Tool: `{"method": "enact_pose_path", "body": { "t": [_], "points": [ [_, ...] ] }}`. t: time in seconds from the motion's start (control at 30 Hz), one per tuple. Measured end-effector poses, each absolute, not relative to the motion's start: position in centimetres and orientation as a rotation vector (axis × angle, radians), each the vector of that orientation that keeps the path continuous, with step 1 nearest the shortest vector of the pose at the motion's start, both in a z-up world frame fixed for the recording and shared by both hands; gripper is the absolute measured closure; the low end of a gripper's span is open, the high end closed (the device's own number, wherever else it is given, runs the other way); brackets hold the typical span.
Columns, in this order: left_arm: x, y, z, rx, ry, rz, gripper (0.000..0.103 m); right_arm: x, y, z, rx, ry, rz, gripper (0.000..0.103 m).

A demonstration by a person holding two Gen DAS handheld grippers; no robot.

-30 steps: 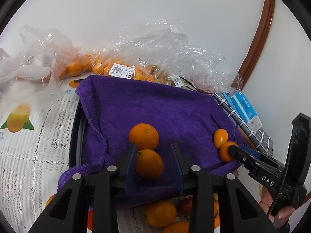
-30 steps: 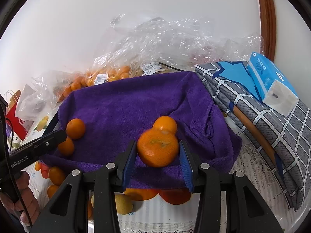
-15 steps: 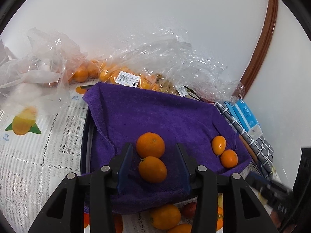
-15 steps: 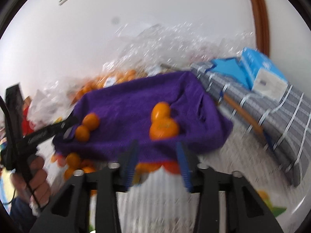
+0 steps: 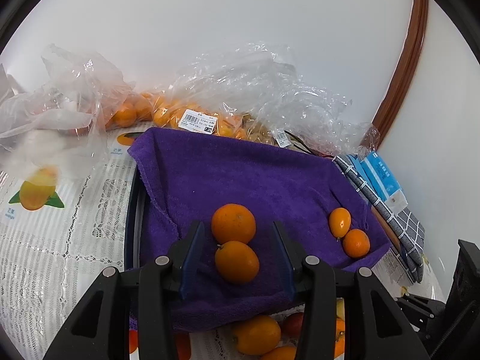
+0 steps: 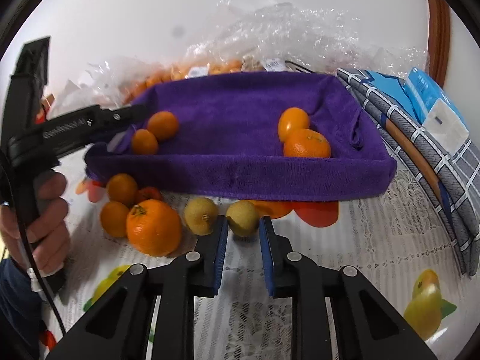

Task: Organize fruits
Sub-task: 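Grasp the small yellow-green pear with the right gripper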

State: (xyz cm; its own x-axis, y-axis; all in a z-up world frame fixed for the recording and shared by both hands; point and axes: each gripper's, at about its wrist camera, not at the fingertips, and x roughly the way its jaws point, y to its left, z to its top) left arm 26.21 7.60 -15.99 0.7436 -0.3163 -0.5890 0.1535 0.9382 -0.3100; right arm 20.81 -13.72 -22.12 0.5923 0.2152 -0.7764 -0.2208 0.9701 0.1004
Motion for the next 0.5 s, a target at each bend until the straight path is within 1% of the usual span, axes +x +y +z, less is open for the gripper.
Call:
{"method": "enact_pose_path", "body": {
  "t": [0.2, 0.5],
  "points": [
    [26.1, 7.2, -16.0, -0.229, 0.683, -0.262, 0.06, 22.0, -13.4, -22.7, -0.01, 0.934, 0.282, 0.081],
    [26.1, 6.7, -16.2, -0.211, 0.688, -0.267, 0.06, 22.7, -13.4, -22.7, 0.003, 0.927, 0.279, 0.08]
  ]
}}
